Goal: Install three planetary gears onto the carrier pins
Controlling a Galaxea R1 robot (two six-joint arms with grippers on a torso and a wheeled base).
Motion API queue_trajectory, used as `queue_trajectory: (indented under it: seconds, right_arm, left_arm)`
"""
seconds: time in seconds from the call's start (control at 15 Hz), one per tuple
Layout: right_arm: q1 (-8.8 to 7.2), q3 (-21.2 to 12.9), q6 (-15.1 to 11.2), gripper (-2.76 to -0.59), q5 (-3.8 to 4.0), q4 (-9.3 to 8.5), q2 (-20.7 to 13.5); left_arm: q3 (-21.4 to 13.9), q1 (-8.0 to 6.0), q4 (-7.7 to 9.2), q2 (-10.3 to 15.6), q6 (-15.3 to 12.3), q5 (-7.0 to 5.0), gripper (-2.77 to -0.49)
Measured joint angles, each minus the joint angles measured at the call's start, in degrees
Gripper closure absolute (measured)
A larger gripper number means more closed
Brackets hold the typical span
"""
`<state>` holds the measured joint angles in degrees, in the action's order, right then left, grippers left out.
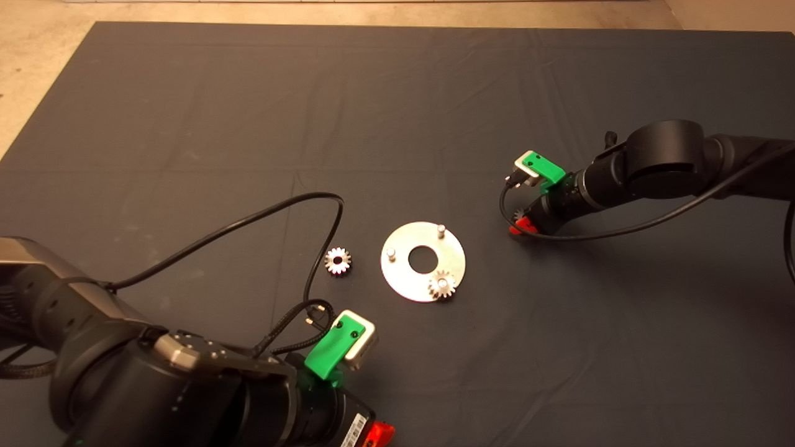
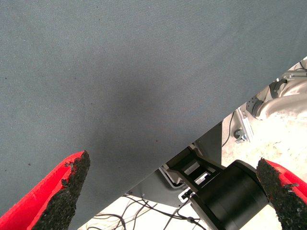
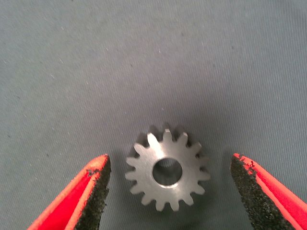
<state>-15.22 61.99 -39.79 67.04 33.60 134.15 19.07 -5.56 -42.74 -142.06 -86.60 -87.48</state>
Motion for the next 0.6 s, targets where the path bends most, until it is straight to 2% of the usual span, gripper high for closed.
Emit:
queue_trajectory:
  seconds: [0.07, 0.2, 0.27, 0.6]
  right_arm:
    - [-0.02, 0.0, 0.1, -1.74, 0.01, 0.00, 0.0]
    - [0.01, 0.0, 0.1, -1.72, 0.00, 0.00, 0.0]
    - [0.07, 0.0, 0.1, -1.60, -0.01, 0.00, 0.0]
    - [0.45, 0.0, 0.1, -1.35, 0.00, -0.02, 0.0]
  left_arm:
    - [0.0, 0.00, 0.00, 0.0, 0.0, 0.00, -2.50]
    - [0.0, 0.00, 0.00, 0.0, 0.0, 0.00, -2.50]
    - [0.0, 0.00, 0.00, 0.0, 0.0, 0.00, -2.50]
    - [0.0, 0.00, -0.01, 0.0, 0.0, 0.00, -2.50]
